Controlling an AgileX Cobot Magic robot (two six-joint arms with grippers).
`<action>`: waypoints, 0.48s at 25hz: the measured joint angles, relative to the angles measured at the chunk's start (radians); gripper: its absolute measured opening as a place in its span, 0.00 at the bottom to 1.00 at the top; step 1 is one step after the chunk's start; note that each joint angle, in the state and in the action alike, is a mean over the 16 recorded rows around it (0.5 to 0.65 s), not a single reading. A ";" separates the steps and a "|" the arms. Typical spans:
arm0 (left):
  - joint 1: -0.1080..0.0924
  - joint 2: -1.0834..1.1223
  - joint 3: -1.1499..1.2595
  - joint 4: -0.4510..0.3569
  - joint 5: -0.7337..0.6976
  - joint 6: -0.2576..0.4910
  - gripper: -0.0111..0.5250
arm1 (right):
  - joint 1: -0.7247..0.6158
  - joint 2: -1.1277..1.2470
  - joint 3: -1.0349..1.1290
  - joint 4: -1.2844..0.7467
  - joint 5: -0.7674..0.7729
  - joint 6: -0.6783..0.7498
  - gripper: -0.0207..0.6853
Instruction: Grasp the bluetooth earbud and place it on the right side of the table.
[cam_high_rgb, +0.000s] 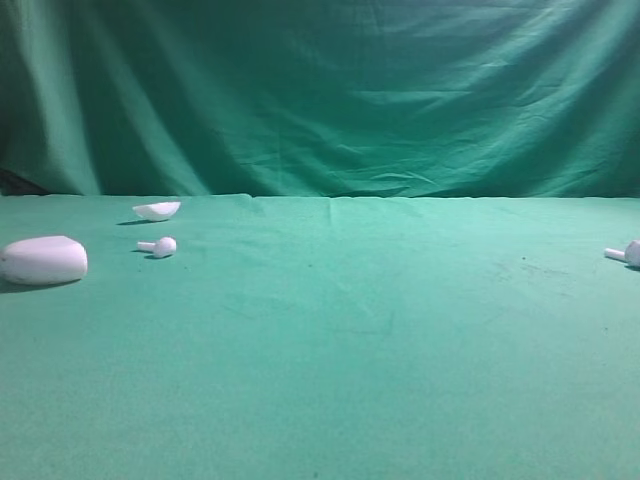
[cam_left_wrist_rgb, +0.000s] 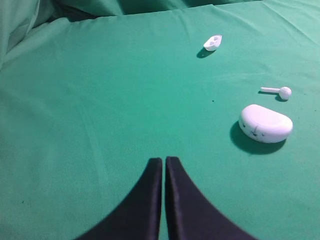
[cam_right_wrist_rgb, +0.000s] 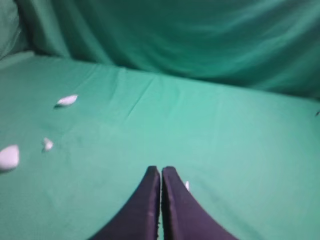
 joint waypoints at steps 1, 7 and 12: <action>0.000 0.000 0.000 0.000 0.000 0.000 0.02 | -0.007 -0.012 0.021 -0.006 -0.029 -0.004 0.03; 0.000 0.000 0.000 0.000 0.000 0.000 0.02 | -0.054 -0.095 0.216 -0.039 -0.256 -0.021 0.03; 0.000 0.000 0.000 0.000 0.000 0.000 0.02 | -0.092 -0.157 0.436 -0.037 -0.461 -0.022 0.05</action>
